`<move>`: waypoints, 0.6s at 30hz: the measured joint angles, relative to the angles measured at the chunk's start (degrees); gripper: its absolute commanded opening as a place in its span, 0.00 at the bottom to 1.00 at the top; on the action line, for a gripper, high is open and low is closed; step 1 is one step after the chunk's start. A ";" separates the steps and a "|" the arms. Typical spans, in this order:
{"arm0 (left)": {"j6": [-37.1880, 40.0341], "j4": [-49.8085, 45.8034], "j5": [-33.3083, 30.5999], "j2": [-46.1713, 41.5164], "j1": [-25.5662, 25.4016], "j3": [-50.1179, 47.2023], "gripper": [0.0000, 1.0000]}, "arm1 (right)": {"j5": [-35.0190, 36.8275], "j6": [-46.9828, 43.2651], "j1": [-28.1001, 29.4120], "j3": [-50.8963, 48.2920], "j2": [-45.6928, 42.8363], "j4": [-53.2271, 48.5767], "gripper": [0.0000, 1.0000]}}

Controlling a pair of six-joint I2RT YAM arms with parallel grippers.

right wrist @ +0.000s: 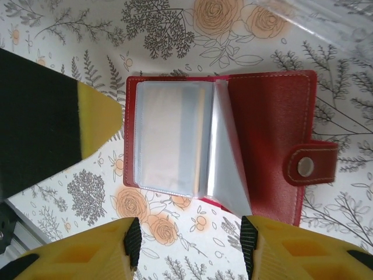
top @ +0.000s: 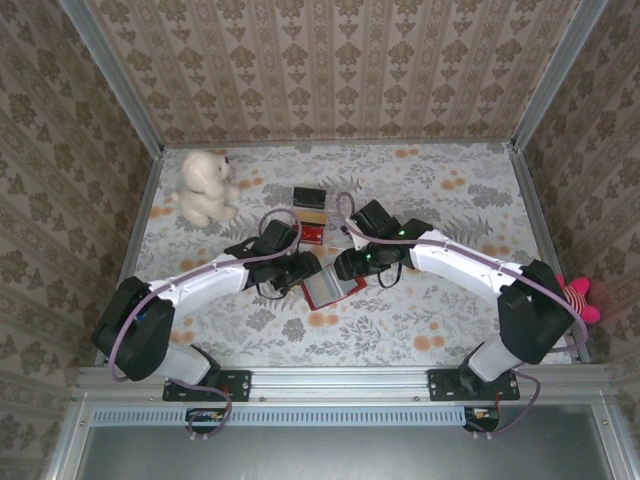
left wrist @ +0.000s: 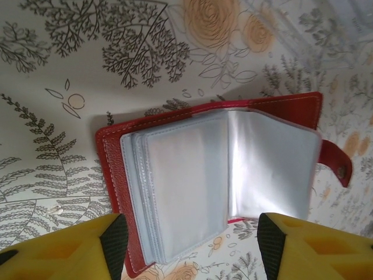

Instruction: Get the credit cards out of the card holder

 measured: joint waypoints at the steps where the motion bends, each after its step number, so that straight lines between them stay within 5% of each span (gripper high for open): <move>1: -0.13 0.07 0.02 0.52 -0.07 0.00 0.62 | -0.13 0.00 0.11 0.00 0.85 0.44 0.50; 18: -1.05 3.15 1.16 3.74 -0.33 -0.07 0.41 | 4.00 -0.66 0.26 0.72 12.55 1.44 0.33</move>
